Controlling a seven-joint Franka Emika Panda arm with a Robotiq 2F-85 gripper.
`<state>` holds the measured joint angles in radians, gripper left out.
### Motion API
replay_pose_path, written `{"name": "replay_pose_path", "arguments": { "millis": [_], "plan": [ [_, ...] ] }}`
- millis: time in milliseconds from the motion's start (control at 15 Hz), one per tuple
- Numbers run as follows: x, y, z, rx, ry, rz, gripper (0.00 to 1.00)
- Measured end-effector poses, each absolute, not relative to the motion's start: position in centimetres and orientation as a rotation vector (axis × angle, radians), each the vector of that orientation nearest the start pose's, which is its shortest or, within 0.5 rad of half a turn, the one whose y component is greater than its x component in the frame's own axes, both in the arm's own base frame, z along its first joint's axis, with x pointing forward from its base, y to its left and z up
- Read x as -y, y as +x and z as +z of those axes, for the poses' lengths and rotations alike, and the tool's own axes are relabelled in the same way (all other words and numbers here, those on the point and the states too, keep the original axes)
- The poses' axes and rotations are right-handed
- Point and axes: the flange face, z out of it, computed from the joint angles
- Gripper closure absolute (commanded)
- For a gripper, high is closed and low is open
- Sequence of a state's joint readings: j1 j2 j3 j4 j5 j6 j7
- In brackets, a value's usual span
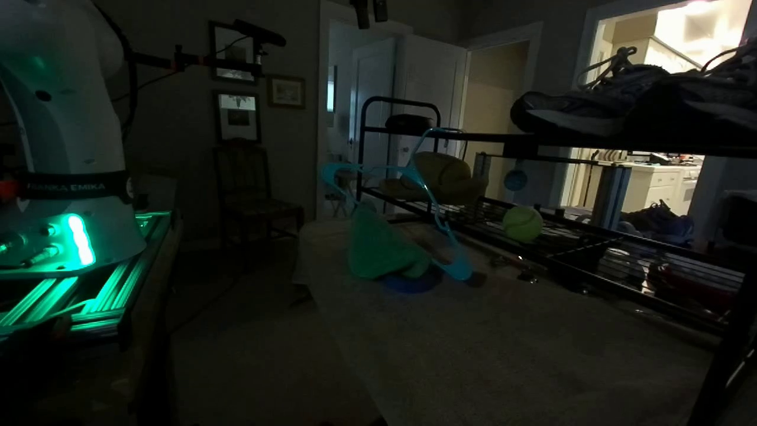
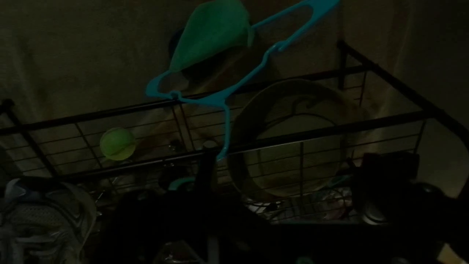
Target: Remove the green ball from the bottom rack and put it on the top rack
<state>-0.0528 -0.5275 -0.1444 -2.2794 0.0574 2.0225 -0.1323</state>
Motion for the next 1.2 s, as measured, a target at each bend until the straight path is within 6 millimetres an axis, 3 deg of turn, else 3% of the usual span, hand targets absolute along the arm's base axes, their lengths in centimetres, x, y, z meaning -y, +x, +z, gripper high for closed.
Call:
{"name": "replay_pose_path", "arguments": {
  "millis": [400,733,1200],
  "plan": [
    [12.9,41.7,54.6,-0.204,-3.088,-0.367,0.00],
    [17.8,40.4,51.7,0.029,-3.124,-0.294,0.00],
    [22.8,41.8,46.9,0.062,-3.182,-0.457,0.00]
  ]
}}
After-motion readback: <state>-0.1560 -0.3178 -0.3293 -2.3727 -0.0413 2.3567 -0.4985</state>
